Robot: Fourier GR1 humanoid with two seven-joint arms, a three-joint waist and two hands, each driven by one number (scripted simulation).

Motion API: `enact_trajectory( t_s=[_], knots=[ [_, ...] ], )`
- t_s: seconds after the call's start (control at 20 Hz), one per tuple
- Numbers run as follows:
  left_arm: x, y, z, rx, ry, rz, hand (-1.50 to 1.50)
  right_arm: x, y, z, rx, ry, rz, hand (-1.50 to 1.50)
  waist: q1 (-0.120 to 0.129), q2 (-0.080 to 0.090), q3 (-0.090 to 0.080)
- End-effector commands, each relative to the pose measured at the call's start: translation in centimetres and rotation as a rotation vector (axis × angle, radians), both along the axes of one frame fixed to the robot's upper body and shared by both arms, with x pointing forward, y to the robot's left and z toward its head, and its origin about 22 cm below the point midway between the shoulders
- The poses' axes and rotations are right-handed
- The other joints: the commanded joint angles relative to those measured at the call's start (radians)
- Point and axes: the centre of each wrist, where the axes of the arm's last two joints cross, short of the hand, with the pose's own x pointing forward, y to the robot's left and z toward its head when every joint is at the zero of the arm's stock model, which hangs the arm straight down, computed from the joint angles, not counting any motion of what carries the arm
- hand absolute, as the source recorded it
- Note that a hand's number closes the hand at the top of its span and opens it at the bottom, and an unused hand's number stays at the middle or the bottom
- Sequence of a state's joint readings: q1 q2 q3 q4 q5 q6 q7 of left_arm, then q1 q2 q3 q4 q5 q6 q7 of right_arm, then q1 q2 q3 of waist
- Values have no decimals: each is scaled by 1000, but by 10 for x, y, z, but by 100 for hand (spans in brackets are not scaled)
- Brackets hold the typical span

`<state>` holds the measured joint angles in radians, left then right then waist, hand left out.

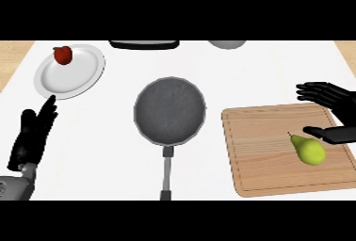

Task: Pick the pear from the cutting board and place it in the pan

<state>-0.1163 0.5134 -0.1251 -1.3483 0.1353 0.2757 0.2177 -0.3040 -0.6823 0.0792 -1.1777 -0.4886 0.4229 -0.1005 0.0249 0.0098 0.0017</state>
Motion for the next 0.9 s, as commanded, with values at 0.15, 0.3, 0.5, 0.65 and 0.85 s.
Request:
enact_trajectory(
  t_s=[0.15,0.3,0.5,0.65,0.85],
  knots=[
    [13,-4,-2,12,20,2,0,28,-47,75,-182,-17,203,-150,-5,0,-1],
    [8,-4,-6,16,24,-6,0,45,-19,94,-403,7,253,-150,11,0,-2],
    [4,16,0,0,33,-10,0,53,12,129,-683,32,406,-150,23,-4,-3],
    [18,6,0,-1,26,-3,0,63,48,132,-856,69,516,-150,17,2,-4],
    [13,3,-6,6,32,-14,0,70,69,133,-1026,120,625,-150,14,0,-2]
  ],
)
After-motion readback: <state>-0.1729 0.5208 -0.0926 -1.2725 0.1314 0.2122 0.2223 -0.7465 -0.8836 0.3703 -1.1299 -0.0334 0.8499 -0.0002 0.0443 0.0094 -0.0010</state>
